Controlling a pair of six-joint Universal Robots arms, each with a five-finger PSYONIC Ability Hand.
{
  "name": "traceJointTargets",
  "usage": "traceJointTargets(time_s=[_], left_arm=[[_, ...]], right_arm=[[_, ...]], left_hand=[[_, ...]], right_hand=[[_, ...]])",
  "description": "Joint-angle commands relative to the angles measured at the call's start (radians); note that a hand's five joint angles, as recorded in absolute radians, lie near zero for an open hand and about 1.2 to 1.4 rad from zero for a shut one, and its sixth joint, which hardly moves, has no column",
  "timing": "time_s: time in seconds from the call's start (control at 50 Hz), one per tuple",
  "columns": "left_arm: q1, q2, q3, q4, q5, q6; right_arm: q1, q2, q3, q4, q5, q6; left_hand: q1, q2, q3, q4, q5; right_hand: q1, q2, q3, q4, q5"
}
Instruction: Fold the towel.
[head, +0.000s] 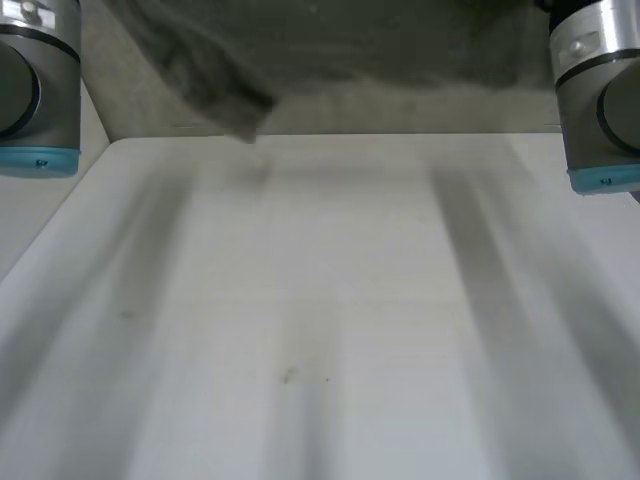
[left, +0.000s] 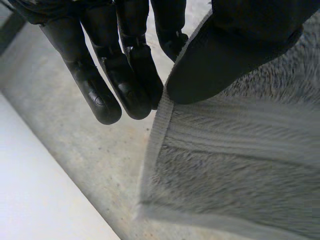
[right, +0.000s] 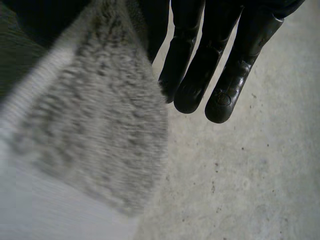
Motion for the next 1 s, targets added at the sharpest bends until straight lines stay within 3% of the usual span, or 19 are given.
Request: traceJointTargets(time_s=[0.02, 0.2, 0.32, 0.34, 0.36, 0.38, 0.4, 0.42, 0.5, 0.6, 0.7, 0.82, 0.88, 0.94, 1.0], left_arm=[[0.001, 0.038, -0.254, -0.04, 0.043, -0.021], [0.001, -0.023, -0.546, -0.026, 0.12, -0.02], [0.001, -0.089, -0.623, -0.035, 0.123, -0.018], [0.001, -0.1, -0.641, -0.043, 0.123, -0.017], [0.001, -0.103, -0.66, -0.052, 0.123, -0.007], [0.001, -0.103, -0.66, -0.052, 0.123, -0.007], [0.004, -0.1, -0.677, -0.06, 0.125, 0.009], [0.01, -0.092, -0.69, -0.071, 0.125, 0.031], [0.024, -0.057, -0.704, -0.085, 0.126, 0.075], [0.047, -0.003, -0.727, -0.088, 0.128, 0.098], [0.044, 0.021, -0.74, -0.089, 0.128, 0.097], [0.025, 0.023, -0.75, -0.089, 0.123, 0.095], [0.016, 0.023, -0.752, -0.088, 0.123, 0.095], [0.014, 0.023, -0.759, -0.091, 0.123, 0.098], [0.016, 0.027, -0.775, -0.107, 0.122, 0.105]], right_arm=[[-0.01, -0.038, 0.168, 0.068, -0.067, 0.063], [-0.016, 0.017, 0.313, 0.229, -0.167, 0.129], [-0.016, 0.106, 0.361, 0.285, -0.166, 0.13], [-0.016, 0.136, 0.372, 0.307, -0.166, 0.132], [-0.016, 0.166, 0.381, 0.329, -0.164, 0.135], [-0.016, 0.166, 0.381, 0.329, -0.164, 0.135], [-0.017, 0.187, 0.387, 0.353, -0.164, 0.138], [-0.028, 0.2, 0.389, 0.375, -0.164, 0.144], [-0.063, 0.206, 0.387, 0.421, -0.163, 0.192], [-0.099, 0.203, 0.372, 0.472, -0.163, 0.344], [-0.134, 0.201, 0.37, 0.479, -0.163, 0.492], [-0.146, 0.201, 0.39, 0.481, -0.163, 0.528], [-0.154, 0.198, 0.407, 0.484, -0.161, 0.531], [-0.172, 0.183, 0.435, 0.484, -0.163, 0.529], [-0.197, 0.134, 0.465, 0.487, -0.161, 0.528]], left_hand=[[0.201, 0.179, 0.18, 0.179, 0.177], [0.201, 0.179, 0.18, 0.179, 0.177], [0.201, 0.179, 0.18, 0.179, 0.177], [0.201, 0.179, 0.18, 0.179, 0.177], [0.201, 0.179, 0.18, 0.179, 0.177], [0.201, 0.179, 0.18, 0.179, 0.177], [0.201, 0.179, 0.18, 0.179, 0.177], [0.201, 0.179, 0.18, 0.179, 0.177], [0.201, 0.179, 0.18, 0.179, 0.177], [0.201, 0.179, 0.18, 0.179, 0.177], [0.201, 0.179, 0.18, 0.179, 0.177], [0.201, 0.179, 0.18, 0.179, 0.177], [0.201, 0.179, 0.18, 0.179, 0.177], [0.201, 0.179, 0.18, 0.179, 0.177], [0.201, 0.179, 0.18, 0.179, 0.177]], right_hand=[[0.456, 0.215, 0.211, 0.202, 0.196], [0.456, 0.215, 0.211, 0.202, 0.196], [0.456, 0.215, 0.211, 0.202, 0.196], [0.37, 0.129, 0.125, 0.116, 0.11], [0.064, -0.177, -0.181, -0.19, -0.197], [0.061, -0.18, -0.184, -0.193, -0.2], [-0.236, -0.477, -0.481, -0.49, -0.496], [-0.384, -0.625, -0.629, -0.638, -0.644], [-0.43, -0.67, -0.675, -0.684, -0.69], [-0.362, -0.603, -0.607, -0.616, -0.622], [-0.11, -0.351, -0.355, -0.364, -0.37], [-0.039, -0.28, -0.284, -0.293, -0.299], [0.119, -0.121, -0.126, -0.135, -0.141], [0.454, 0.214, 0.21, 0.2, 0.194], [0.456, 0.215, 0.211, 0.202, 0.196]])
